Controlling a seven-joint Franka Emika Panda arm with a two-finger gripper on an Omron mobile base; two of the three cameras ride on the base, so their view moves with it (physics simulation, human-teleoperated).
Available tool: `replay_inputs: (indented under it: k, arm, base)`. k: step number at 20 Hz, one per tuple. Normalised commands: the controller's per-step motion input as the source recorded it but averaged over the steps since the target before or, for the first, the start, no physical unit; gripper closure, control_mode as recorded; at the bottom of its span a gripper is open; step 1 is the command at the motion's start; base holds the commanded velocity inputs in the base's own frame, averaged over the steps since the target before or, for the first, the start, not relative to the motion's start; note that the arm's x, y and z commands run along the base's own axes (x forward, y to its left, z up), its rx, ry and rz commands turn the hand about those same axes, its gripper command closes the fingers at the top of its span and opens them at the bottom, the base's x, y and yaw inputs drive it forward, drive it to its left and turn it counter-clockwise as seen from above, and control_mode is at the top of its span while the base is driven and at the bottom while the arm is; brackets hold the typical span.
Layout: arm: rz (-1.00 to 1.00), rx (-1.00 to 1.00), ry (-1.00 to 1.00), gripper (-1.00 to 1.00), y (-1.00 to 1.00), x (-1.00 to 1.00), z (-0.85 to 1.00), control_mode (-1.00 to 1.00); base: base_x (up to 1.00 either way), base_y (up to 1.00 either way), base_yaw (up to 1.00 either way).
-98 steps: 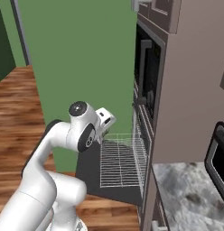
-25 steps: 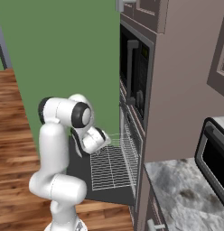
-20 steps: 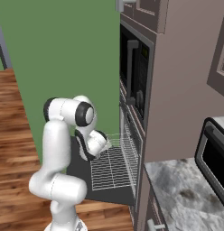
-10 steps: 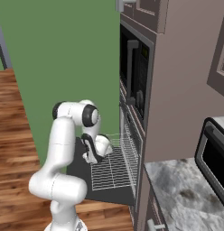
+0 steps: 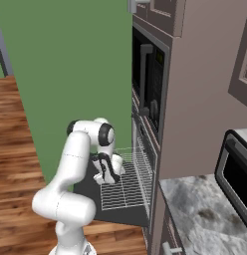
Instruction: Place the fish on the bottom rack of the oven, and slide the tray back inside. Close the oven door.
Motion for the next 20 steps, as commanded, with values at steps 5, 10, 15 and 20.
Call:
replay_inputs:
  k: [5,10,15,20]
  arm:
    - [0.0,0.0,0.0,1.0,0.0,0.42,-0.52,-1.0]
    - [0.0,0.0,0.0,1.0,0.0,0.47,-0.57,-1.0]
    - [0.0,0.0,0.0,1.0,0.0,0.49,-0.57,-1.0]
    - [0.0,0.0,0.01,-1.0,0.12,0.14,-0.24,-1.0]
  base:
    - [0.0,0.0,0.0]
    - [0.0,0.0,0.0]
    - [0.0,0.0,0.0]
    - [0.0,0.0,0.0]
